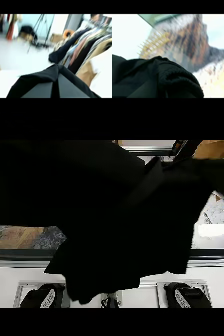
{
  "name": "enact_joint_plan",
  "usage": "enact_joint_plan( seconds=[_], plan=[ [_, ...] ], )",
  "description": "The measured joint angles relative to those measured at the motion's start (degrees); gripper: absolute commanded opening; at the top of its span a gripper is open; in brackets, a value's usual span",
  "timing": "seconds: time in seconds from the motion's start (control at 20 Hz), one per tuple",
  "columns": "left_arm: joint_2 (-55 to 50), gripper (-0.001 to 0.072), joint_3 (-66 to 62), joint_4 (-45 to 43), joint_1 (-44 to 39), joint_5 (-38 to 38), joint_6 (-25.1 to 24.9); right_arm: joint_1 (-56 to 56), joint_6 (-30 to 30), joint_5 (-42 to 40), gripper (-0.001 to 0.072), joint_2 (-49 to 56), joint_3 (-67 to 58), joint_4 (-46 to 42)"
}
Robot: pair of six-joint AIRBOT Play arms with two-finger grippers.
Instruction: Fold the clothes and pants, and hang the long-sleeved shirts on hangers.
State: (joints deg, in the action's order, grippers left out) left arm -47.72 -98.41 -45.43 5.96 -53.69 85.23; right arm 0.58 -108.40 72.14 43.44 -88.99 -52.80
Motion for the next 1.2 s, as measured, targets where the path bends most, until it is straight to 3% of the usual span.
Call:
enact_joint_plan(
  seconds=[0.3, 0.65, 0.9, 1.2],
  plan=[
    [-25.6, 0.0011, 0.5, -0.6, -3.7, 0.0, -1.0, -4.2, -1.6, 5.3, 0.0027, 20.0, 4.4, -8.8],
    [-54.1, 0.0010, -15.8, 0.3, -7.1, -0.8, -2.2, -4.9, -1.1, -2.7, 0.0027, 46.2, -2.8, -12.0],
    [-54.4, 0.0010, -14.1, 0.3, -5.3, -2.6, -1.8, -4.9, 1.0, -3.7, 0.0027, 49.4, -8.5, -15.9],
    [-39.1, 0.0010, 3.8, -5.2, -4.8, -6.4, -1.5, -5.7, 4.2, 6.6, 0.0027, 45.2, -9.0, -23.1]
  ],
)
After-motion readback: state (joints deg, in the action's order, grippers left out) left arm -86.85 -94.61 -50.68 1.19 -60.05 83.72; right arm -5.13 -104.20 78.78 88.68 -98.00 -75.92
